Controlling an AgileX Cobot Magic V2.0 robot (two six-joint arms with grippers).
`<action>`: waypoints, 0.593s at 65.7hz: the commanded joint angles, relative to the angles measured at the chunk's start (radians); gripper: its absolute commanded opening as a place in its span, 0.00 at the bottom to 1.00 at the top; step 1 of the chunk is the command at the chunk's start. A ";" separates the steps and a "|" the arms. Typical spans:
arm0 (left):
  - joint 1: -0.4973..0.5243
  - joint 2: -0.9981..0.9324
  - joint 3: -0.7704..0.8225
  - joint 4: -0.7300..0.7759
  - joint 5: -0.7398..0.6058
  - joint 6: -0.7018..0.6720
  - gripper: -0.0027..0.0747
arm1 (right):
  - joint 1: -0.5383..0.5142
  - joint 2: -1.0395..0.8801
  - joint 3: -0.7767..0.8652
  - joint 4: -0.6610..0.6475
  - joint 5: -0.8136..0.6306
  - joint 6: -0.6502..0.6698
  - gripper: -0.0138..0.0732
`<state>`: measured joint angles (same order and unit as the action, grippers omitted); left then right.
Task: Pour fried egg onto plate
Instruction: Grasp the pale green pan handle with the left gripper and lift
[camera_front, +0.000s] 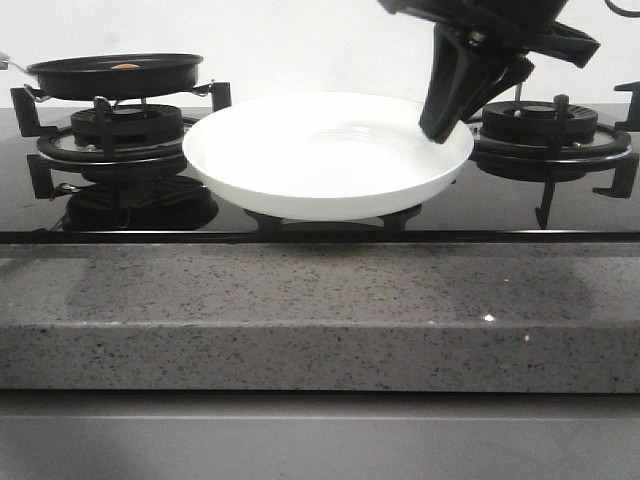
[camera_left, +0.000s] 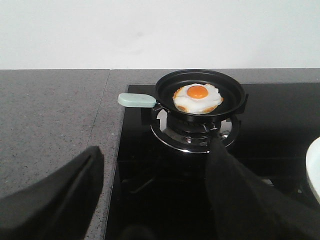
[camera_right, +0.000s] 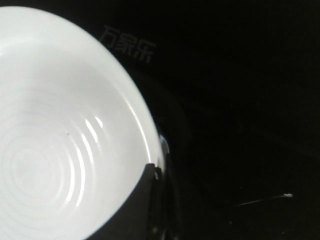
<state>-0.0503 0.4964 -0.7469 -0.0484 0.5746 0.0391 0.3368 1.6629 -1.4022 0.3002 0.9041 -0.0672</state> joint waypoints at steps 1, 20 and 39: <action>0.004 0.012 -0.027 -0.010 -0.082 -0.003 0.60 | -0.001 -0.051 -0.030 0.010 -0.020 -0.012 0.08; 0.004 0.012 -0.027 -0.010 -0.089 -0.003 0.60 | -0.001 -0.051 -0.030 0.010 -0.020 -0.012 0.08; 0.004 0.111 -0.087 -0.001 -0.032 -0.003 0.69 | -0.001 -0.051 -0.030 0.010 -0.020 -0.012 0.08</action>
<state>-0.0503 0.5529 -0.7716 -0.0559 0.5861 0.0391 0.3368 1.6629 -1.4022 0.3002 0.9041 -0.0712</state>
